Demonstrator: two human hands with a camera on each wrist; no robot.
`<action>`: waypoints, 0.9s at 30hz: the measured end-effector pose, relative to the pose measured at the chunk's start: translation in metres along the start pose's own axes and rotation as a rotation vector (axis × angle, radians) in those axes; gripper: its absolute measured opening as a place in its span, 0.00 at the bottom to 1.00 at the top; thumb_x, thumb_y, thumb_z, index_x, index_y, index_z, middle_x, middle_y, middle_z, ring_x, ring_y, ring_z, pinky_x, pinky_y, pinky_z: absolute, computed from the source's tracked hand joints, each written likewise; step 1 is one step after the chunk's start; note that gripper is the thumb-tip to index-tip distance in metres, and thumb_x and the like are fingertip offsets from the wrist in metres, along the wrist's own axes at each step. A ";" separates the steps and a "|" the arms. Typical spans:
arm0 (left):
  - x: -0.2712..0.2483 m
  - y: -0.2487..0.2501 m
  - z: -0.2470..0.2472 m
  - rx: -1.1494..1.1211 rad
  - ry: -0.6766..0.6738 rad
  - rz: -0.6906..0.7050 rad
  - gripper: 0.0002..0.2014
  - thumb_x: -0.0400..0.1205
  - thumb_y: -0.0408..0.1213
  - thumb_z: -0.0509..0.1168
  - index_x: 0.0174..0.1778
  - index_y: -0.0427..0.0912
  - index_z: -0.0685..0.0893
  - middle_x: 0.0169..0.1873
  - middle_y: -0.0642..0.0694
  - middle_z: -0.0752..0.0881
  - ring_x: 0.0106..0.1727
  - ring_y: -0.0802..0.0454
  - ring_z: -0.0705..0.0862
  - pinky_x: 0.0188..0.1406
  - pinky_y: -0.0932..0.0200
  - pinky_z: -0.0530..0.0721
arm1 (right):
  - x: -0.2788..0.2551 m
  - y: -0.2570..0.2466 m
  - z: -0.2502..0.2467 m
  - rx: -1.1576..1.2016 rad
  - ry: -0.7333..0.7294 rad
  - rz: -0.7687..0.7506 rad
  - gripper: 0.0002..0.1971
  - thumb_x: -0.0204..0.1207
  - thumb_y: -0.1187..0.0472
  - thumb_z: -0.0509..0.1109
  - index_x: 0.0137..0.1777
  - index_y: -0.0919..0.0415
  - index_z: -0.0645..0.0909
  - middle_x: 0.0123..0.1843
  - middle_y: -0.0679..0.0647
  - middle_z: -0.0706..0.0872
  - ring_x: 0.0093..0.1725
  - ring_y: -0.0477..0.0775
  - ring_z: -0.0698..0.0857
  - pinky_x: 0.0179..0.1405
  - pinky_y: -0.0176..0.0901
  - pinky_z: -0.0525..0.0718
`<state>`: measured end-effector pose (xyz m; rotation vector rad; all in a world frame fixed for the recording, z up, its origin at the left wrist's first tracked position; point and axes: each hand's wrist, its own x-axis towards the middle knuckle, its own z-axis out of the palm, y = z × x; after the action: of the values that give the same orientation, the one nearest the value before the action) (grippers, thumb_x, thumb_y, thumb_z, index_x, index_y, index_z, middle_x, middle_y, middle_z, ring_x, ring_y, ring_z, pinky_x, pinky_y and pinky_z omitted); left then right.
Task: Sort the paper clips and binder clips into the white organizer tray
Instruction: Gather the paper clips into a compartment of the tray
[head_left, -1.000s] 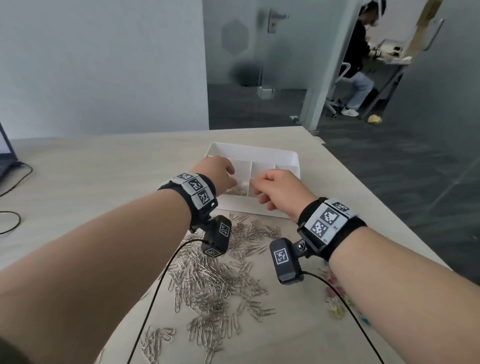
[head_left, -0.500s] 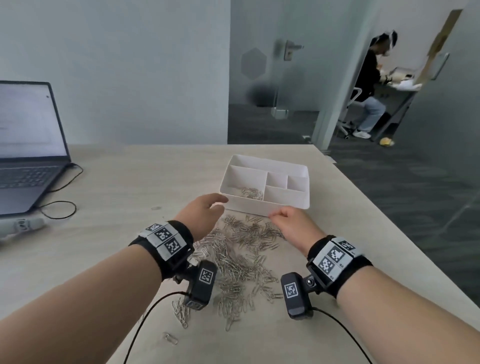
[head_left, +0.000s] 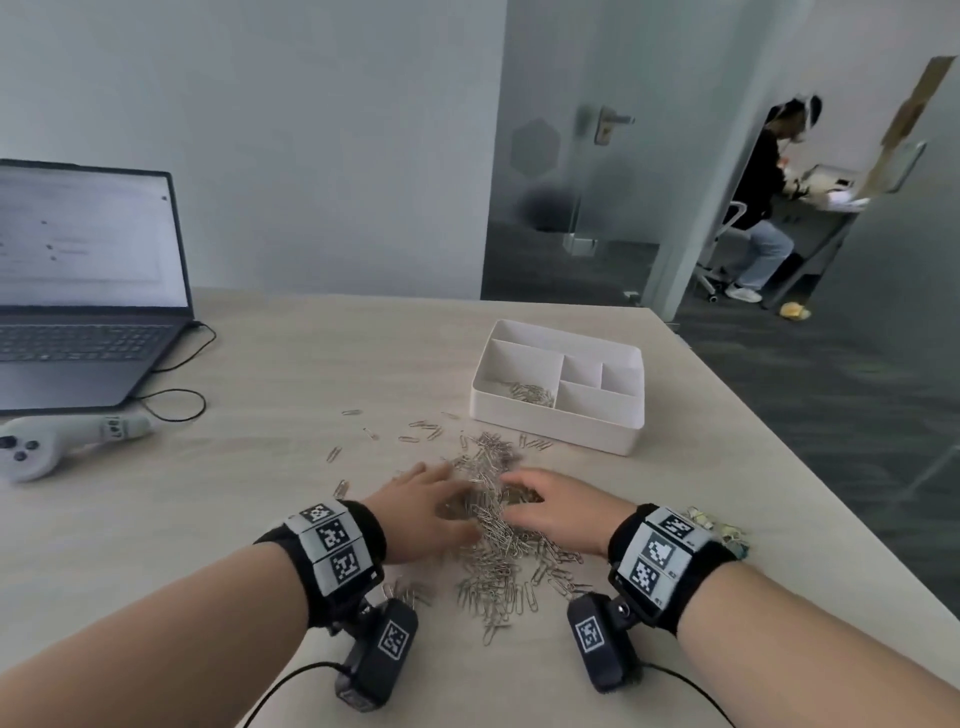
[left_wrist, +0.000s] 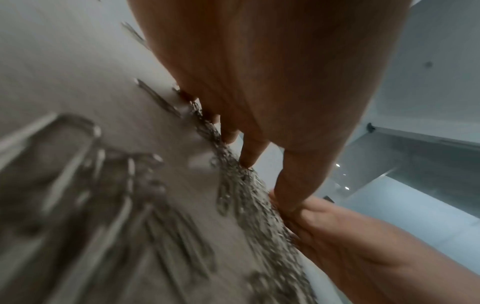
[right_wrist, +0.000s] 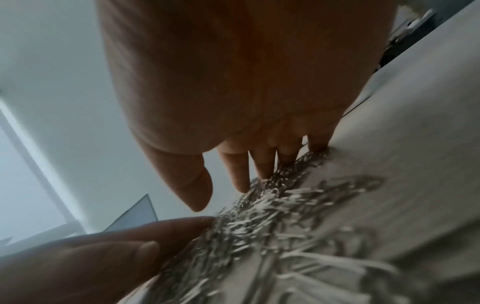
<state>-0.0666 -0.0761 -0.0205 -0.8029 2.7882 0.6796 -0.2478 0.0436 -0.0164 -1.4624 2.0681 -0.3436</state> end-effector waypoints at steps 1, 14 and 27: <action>-0.003 0.004 -0.003 -0.071 -0.001 0.016 0.28 0.82 0.60 0.61 0.79 0.56 0.72 0.80 0.51 0.70 0.79 0.50 0.68 0.79 0.48 0.66 | -0.001 -0.002 0.000 0.043 0.032 -0.008 0.26 0.81 0.45 0.65 0.80 0.44 0.72 0.82 0.48 0.72 0.78 0.50 0.75 0.75 0.44 0.72; 0.057 -0.094 -0.057 -0.268 0.346 -0.387 0.32 0.82 0.51 0.65 0.82 0.47 0.68 0.85 0.41 0.60 0.85 0.42 0.60 0.83 0.46 0.60 | 0.050 0.007 -0.035 -0.090 -0.003 -0.047 0.30 0.84 0.41 0.62 0.85 0.48 0.65 0.88 0.50 0.59 0.85 0.51 0.61 0.85 0.49 0.57; 0.017 -0.034 -0.025 0.049 -0.033 -0.083 0.36 0.83 0.63 0.57 0.85 0.52 0.61 0.85 0.46 0.58 0.86 0.44 0.53 0.82 0.35 0.52 | 0.040 -0.013 -0.019 -0.223 -0.359 -0.169 0.41 0.81 0.33 0.61 0.88 0.42 0.47 0.89 0.41 0.49 0.87 0.41 0.51 0.86 0.45 0.51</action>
<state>-0.0636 -0.1213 -0.0156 -0.8839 2.7137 0.6025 -0.2582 0.0000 -0.0062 -1.6943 1.7422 0.0869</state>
